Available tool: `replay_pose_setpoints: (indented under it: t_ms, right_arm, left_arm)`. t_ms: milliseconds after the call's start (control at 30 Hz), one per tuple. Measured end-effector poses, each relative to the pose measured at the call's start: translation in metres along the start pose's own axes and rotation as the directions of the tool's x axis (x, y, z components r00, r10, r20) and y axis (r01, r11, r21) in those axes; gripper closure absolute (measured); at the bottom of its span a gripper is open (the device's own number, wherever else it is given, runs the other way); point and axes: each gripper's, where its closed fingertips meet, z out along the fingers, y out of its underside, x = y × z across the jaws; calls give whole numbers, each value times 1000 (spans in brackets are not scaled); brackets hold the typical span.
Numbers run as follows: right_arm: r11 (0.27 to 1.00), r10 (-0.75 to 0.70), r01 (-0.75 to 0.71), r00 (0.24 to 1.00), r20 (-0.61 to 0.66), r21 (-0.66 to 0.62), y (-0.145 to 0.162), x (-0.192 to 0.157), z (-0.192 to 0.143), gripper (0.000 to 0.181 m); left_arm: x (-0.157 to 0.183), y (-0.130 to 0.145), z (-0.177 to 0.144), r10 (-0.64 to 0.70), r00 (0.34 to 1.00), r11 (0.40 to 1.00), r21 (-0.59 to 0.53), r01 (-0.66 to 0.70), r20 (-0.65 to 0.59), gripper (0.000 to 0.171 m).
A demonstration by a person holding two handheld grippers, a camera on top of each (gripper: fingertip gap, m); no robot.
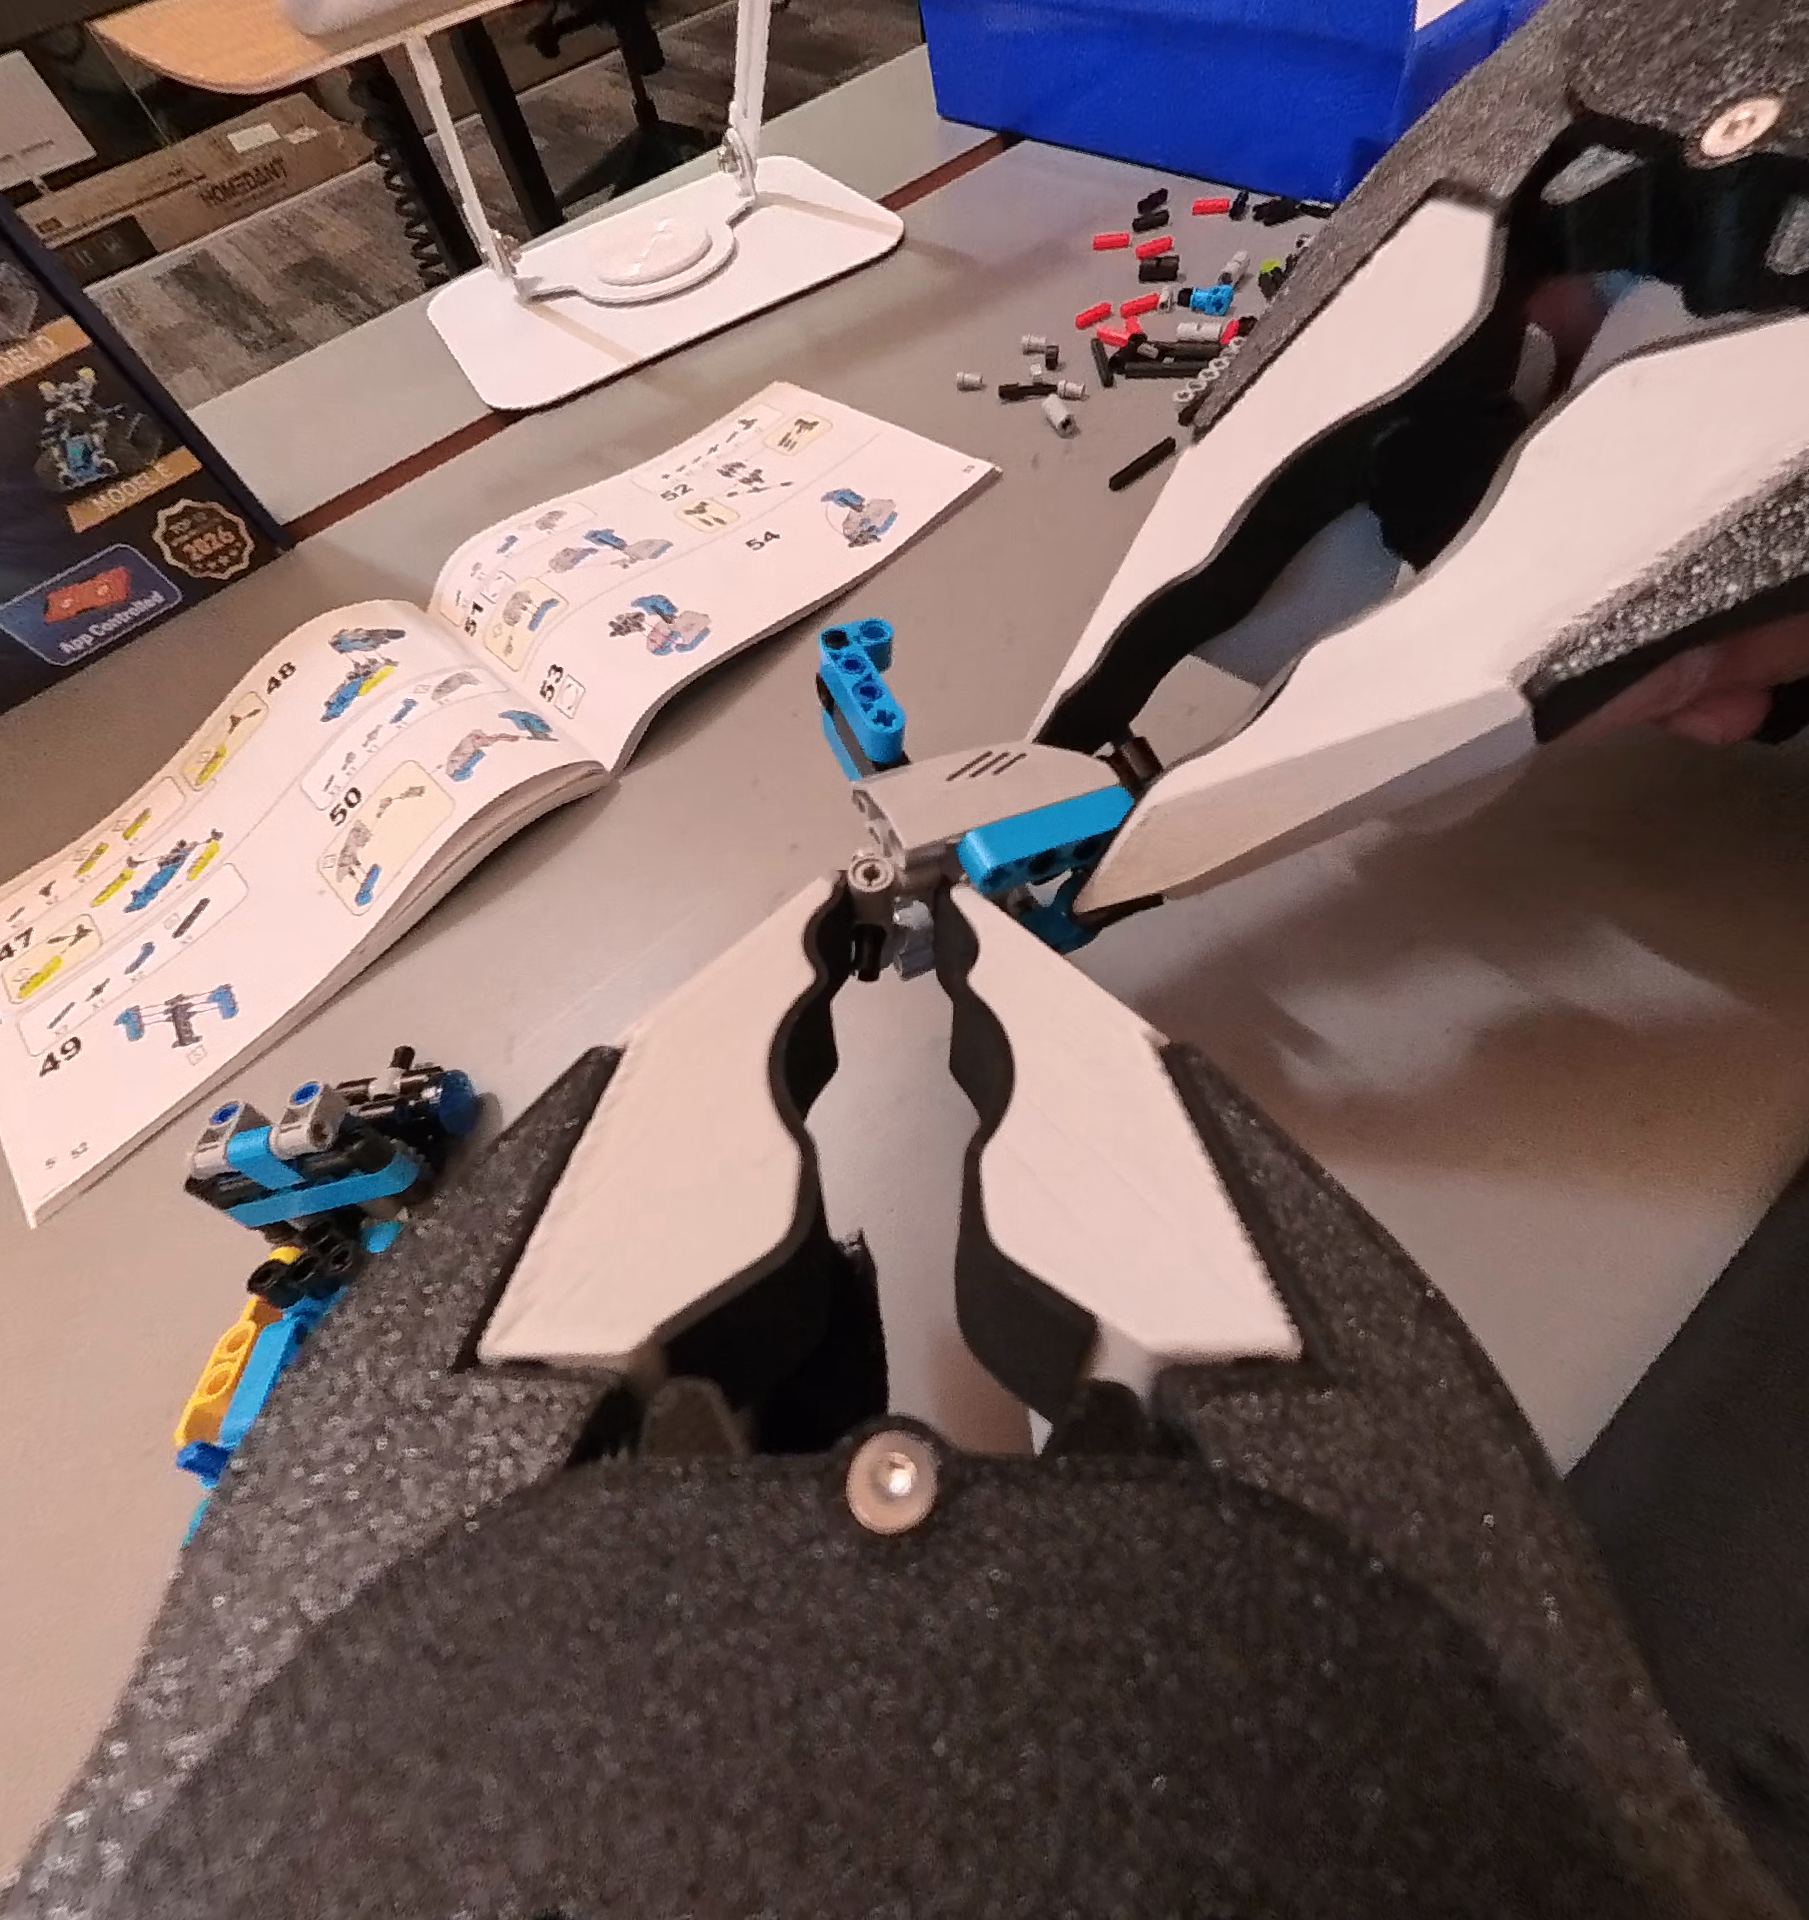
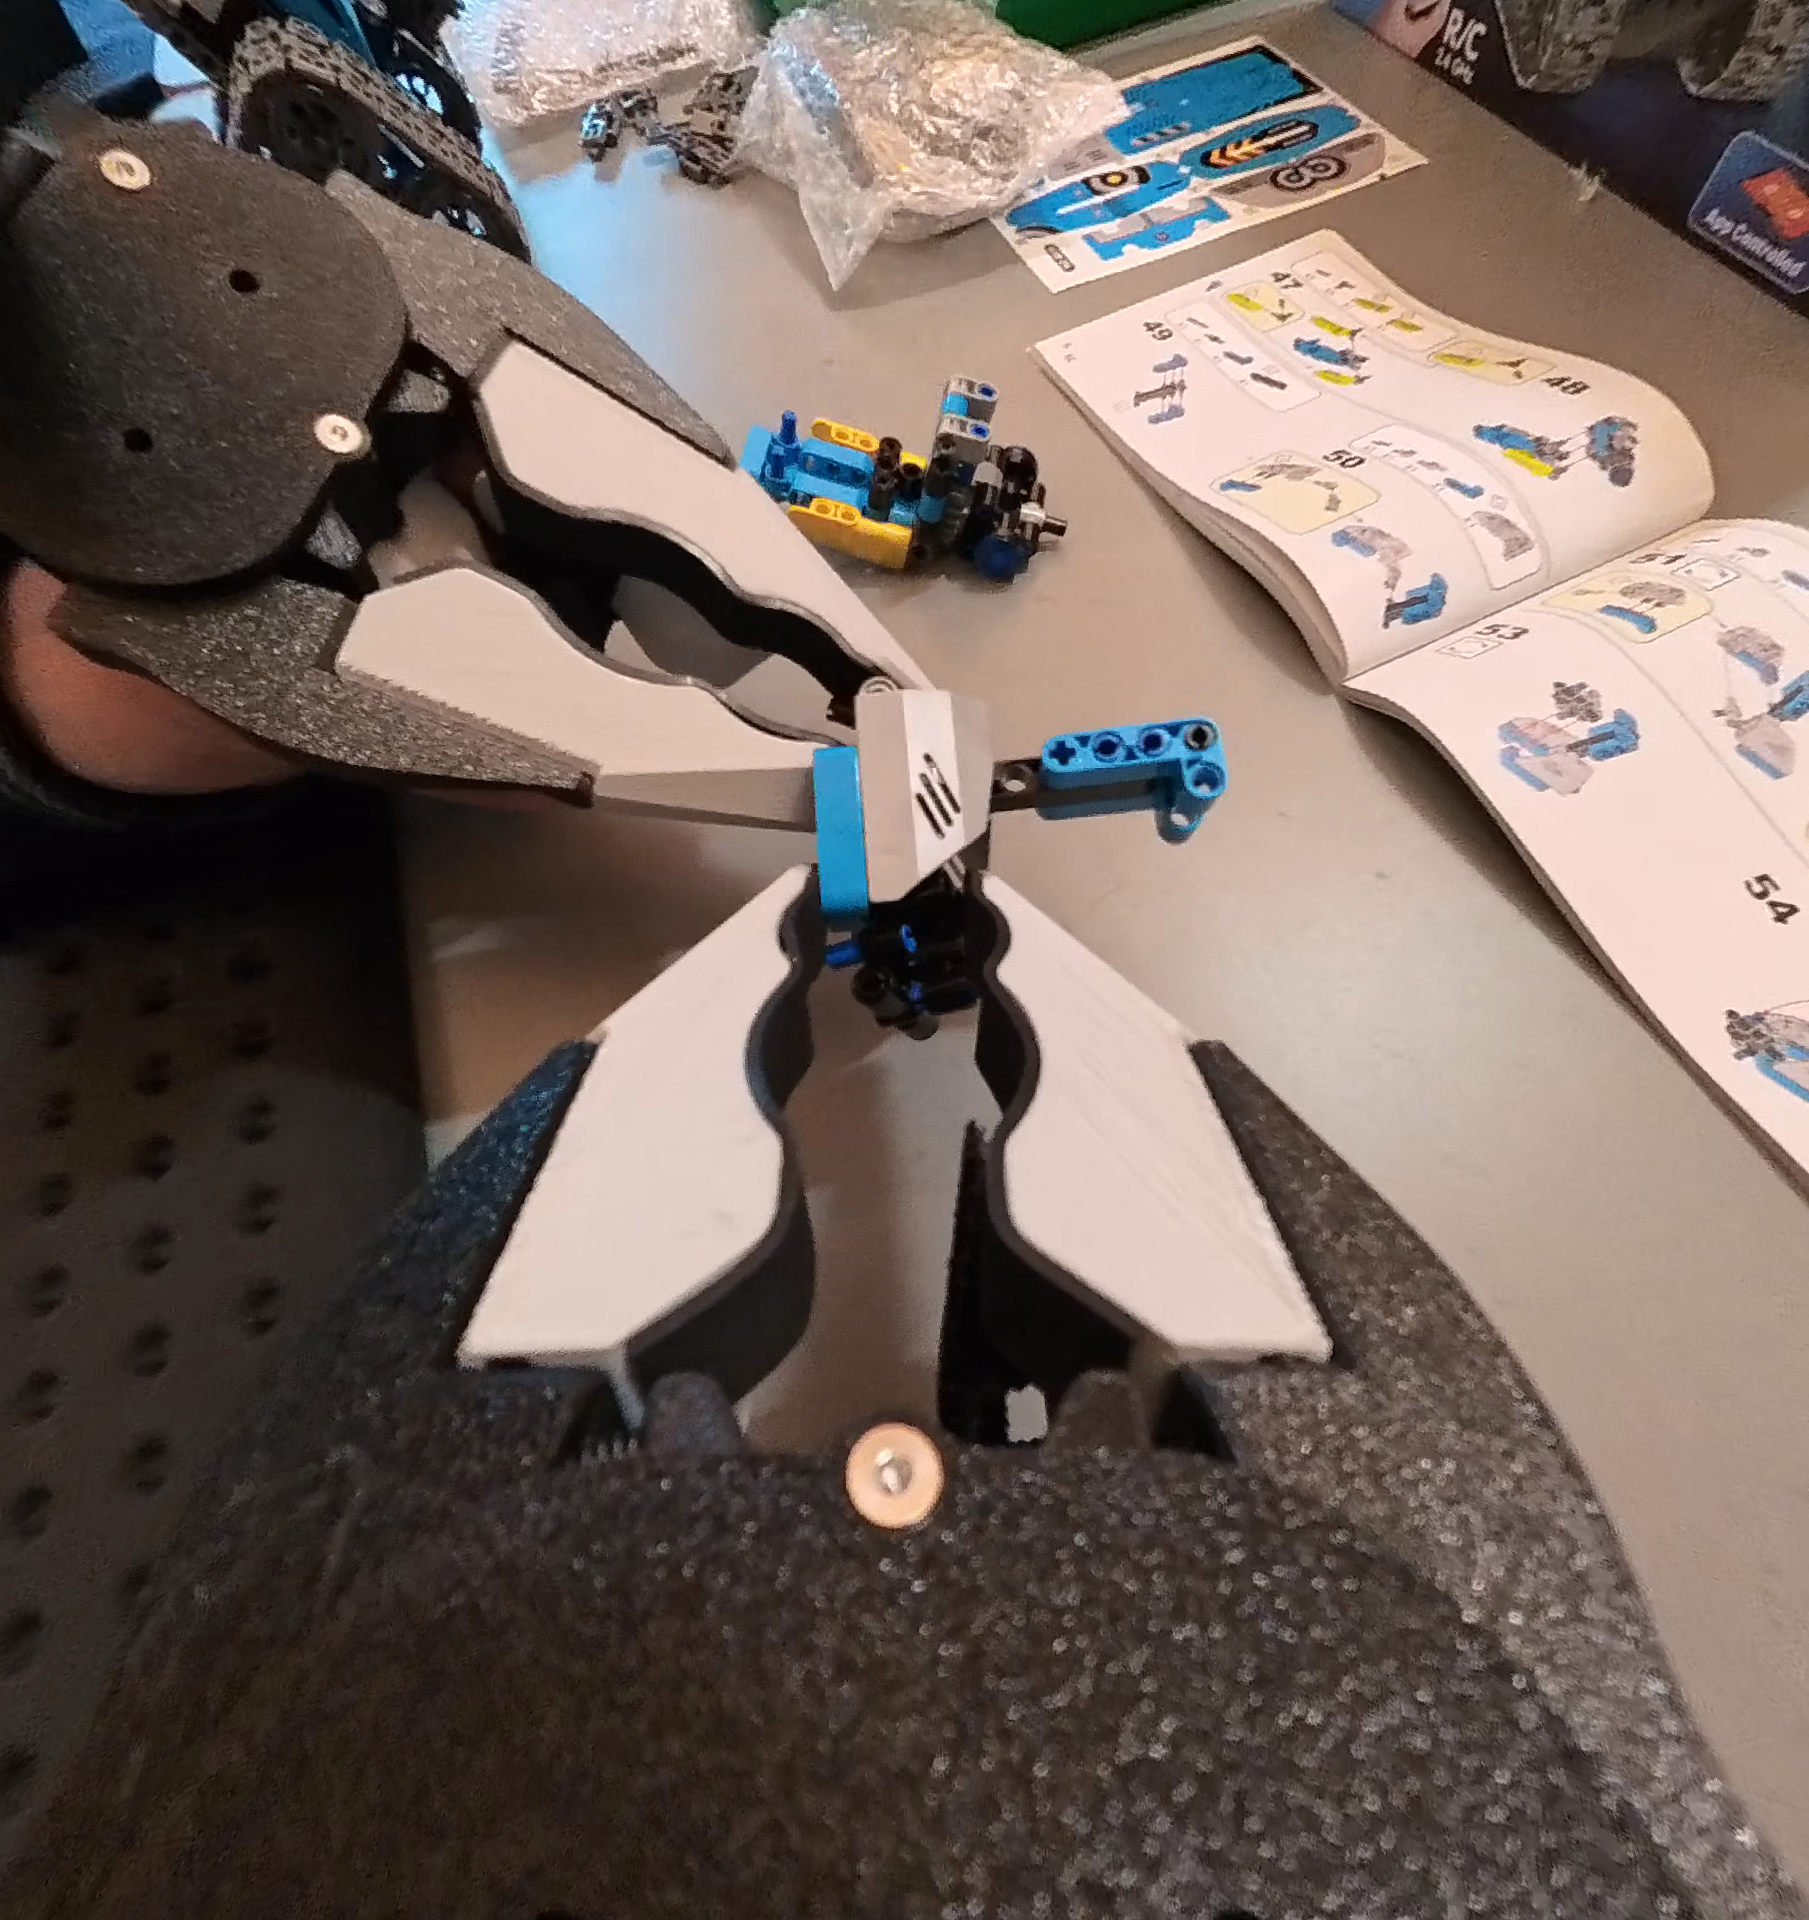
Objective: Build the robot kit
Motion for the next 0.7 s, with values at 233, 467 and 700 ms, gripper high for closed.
replay_pose_setpoints:
  t_ms: [233,467,700]
  right_arm:
    - [999,43,-43,999,-2,10,0,1,2,157]
    - [995,101,-102,994,43,22,0,-1,2,160]
    - [925,349,-376,899,266,57,-4,-3,0,163]
  left_arm:
    - [-3,-2,-1,-12,1000,1000,10,12,14,157]
    - [-3,-2,0,-32,999,999,10,32,-3,157]
    - [-3,-7,-1,-53,998,997,52,54,-26,157]
